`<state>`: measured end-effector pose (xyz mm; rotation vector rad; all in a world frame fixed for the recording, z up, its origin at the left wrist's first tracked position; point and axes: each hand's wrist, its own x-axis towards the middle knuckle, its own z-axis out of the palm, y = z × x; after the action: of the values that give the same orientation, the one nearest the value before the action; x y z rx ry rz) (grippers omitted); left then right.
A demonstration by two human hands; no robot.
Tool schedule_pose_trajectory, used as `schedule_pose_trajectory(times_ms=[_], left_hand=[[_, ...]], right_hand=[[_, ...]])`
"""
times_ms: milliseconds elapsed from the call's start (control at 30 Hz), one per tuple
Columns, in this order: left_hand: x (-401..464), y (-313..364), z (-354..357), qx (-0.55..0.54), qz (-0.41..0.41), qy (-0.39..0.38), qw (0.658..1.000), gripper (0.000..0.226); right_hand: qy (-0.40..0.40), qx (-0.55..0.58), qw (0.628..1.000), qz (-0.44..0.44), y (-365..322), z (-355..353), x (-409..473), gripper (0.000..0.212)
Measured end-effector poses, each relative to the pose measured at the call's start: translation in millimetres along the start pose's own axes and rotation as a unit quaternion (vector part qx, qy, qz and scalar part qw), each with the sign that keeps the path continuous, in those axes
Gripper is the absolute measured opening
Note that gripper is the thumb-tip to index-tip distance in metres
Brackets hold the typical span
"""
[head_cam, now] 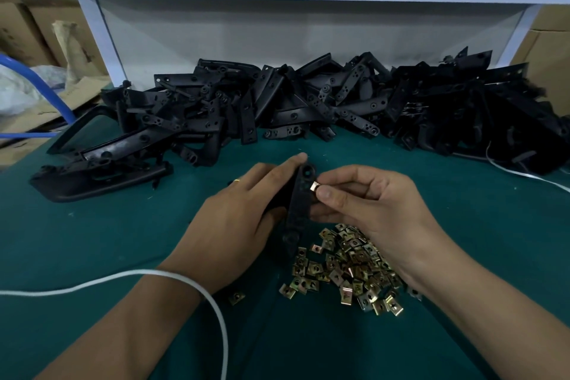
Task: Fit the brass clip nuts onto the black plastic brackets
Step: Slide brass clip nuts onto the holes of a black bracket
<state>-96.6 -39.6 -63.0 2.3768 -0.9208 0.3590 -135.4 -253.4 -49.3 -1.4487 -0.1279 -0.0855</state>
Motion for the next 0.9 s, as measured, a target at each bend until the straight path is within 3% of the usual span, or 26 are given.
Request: schedule_pose_trajectory(times_ms=[233,400,600,667,767,900], left_hand=[[0,-5,1,0.047,0.012,-0.034,0.998,0.089],[0,-4,1,0.012,0.041,-0.077,0.996,0.083],[-3,-4,1,-0.030,0.058,-0.075,0.995,0.078],[-4,-3,2,-0.030,0.057,-0.065,0.996,0.076],[-3,-10,5,-0.030,0.015,-0.003,0.999,0.079],[-1,-26,5,0.001,-0.061,0.065,0.996,0.082]], right_hand=[[-0.029,-0.057,0.998,0.006,-4,-4,-3,0.017],[-0.037,-0.061,0.997,0.002,-5,-1,-4,0.041],[-0.042,-0.039,0.998,-0.008,-4,-8,-1,0.037],[-0.016,-0.117,0.993,-0.017,-4,-10,-2,0.035],[0.012,-0.320,0.945,-0.068,-4,-16,-3,0.026],[-0.084,-0.511,0.852,-0.083,-4,-18,-7,0.020]])
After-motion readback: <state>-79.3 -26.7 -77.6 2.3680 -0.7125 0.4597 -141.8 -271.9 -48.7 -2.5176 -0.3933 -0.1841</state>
